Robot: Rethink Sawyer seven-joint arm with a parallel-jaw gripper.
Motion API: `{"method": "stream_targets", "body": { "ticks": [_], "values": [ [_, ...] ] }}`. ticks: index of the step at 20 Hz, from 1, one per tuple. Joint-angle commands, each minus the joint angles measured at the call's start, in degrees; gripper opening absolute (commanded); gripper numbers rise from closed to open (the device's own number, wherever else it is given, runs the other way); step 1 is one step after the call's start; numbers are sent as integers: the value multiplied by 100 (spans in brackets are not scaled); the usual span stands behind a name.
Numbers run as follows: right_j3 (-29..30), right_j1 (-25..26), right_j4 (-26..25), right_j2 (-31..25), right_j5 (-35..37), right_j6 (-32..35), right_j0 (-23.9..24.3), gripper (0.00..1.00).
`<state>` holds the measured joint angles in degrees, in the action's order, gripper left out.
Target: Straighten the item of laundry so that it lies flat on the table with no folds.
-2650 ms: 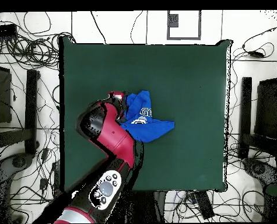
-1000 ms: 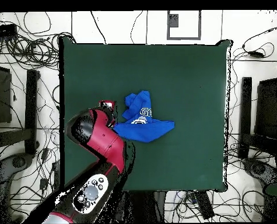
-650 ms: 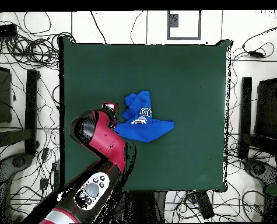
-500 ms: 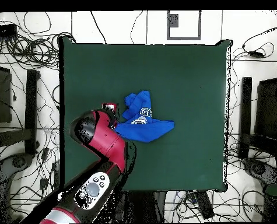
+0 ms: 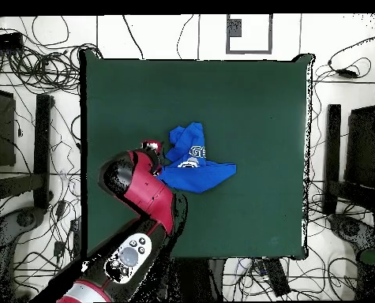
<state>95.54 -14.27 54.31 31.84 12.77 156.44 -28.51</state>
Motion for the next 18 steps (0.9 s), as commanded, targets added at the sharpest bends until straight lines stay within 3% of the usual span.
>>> {"method": "stream_targets", "body": {
  "ticks": [1, 13, 18],
  "values": [
    [695, -210, -372, -724, 513, 571, 170, 100],
    [963, -336, -471, -1273, -196, 579, 478, 100],
    [852, -252, -425, -1152, -96, 745, 360, 100]
  ]
}}
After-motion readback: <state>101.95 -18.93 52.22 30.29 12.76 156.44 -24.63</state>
